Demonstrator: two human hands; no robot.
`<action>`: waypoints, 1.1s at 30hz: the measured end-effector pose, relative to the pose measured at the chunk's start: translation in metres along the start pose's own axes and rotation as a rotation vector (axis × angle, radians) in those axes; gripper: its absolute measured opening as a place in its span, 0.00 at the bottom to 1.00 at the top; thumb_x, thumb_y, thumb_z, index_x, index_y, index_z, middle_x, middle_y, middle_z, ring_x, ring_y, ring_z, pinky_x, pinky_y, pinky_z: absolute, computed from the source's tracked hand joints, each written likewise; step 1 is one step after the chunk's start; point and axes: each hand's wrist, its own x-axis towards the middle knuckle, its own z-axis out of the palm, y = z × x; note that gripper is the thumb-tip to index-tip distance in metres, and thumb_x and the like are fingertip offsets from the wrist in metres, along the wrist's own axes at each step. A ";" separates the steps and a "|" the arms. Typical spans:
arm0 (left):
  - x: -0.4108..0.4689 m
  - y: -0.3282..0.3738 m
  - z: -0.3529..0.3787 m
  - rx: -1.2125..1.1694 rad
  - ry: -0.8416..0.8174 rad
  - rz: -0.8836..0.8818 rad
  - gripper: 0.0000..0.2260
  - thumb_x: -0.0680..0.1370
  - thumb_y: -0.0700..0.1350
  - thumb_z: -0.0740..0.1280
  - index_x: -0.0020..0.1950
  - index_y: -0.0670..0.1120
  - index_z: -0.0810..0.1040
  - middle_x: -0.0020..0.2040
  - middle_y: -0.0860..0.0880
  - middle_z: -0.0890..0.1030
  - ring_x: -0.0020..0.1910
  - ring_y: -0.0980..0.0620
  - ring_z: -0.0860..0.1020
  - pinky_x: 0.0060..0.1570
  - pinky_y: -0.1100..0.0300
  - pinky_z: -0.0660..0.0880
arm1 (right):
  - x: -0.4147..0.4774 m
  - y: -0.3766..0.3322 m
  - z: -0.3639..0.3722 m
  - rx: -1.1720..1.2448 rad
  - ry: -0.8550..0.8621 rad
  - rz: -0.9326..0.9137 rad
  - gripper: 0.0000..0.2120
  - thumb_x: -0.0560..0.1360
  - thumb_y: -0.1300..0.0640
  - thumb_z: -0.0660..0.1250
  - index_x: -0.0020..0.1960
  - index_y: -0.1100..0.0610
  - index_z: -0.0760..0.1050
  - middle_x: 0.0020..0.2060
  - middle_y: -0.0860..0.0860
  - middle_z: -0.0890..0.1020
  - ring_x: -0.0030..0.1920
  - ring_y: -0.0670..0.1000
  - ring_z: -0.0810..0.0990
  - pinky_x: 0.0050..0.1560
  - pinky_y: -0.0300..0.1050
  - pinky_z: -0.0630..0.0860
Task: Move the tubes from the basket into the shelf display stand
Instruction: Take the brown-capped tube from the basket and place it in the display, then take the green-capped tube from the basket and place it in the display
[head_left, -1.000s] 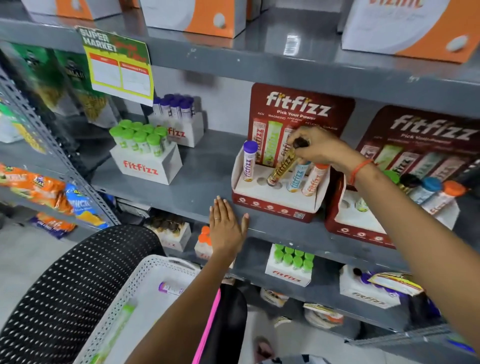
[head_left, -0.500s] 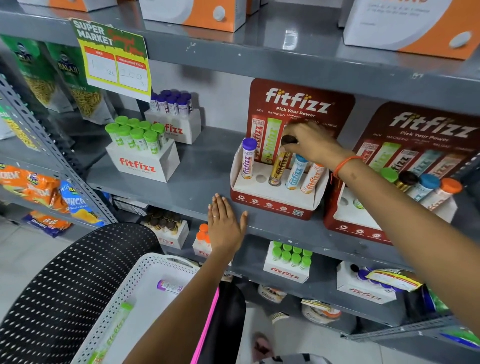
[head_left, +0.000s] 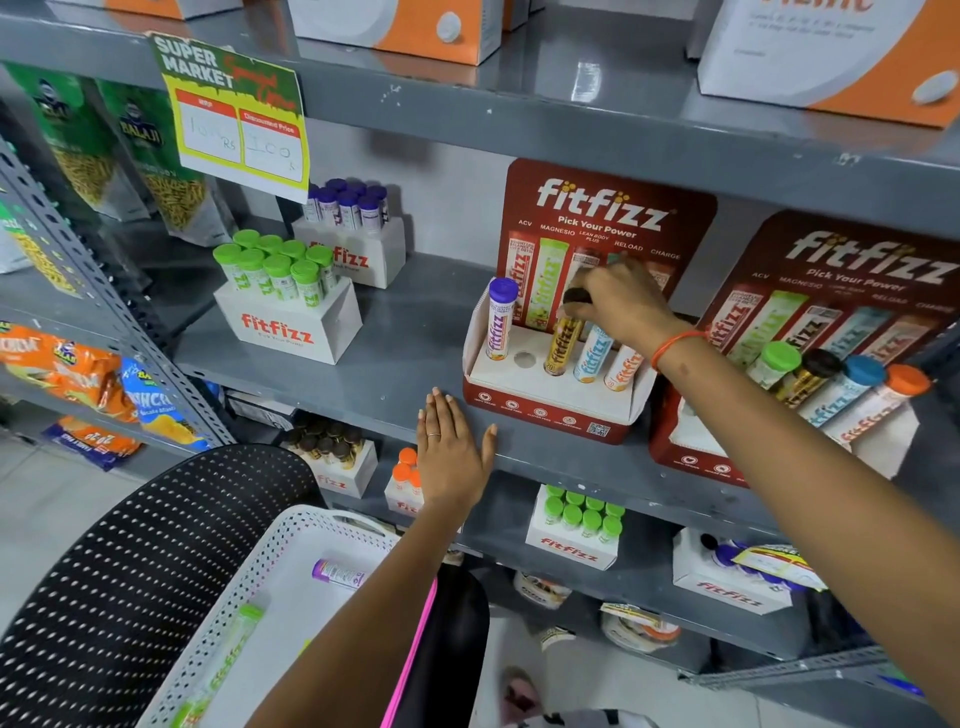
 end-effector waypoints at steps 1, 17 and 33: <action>0.000 0.000 0.001 -0.005 0.002 -0.004 0.38 0.75 0.67 0.37 0.76 0.44 0.41 0.78 0.44 0.46 0.76 0.44 0.45 0.71 0.53 0.38 | 0.001 0.002 0.000 -0.010 -0.005 0.003 0.19 0.72 0.48 0.69 0.57 0.61 0.77 0.56 0.60 0.81 0.60 0.61 0.75 0.68 0.57 0.67; -0.148 -0.124 0.002 -0.122 0.138 -0.322 0.31 0.79 0.55 0.52 0.74 0.34 0.54 0.76 0.37 0.57 0.75 0.41 0.54 0.74 0.47 0.54 | -0.118 -0.197 0.196 0.793 -0.053 -0.288 0.10 0.74 0.64 0.65 0.54 0.65 0.77 0.50 0.63 0.80 0.54 0.62 0.78 0.58 0.54 0.74; -0.312 -0.256 0.052 -0.036 -0.006 -0.919 0.29 0.81 0.53 0.55 0.76 0.40 0.51 0.77 0.40 0.54 0.76 0.44 0.54 0.74 0.50 0.47 | -0.154 -0.386 0.368 0.122 -0.576 -0.873 0.21 0.75 0.68 0.54 0.67 0.62 0.65 0.67 0.60 0.70 0.68 0.60 0.65 0.66 0.53 0.68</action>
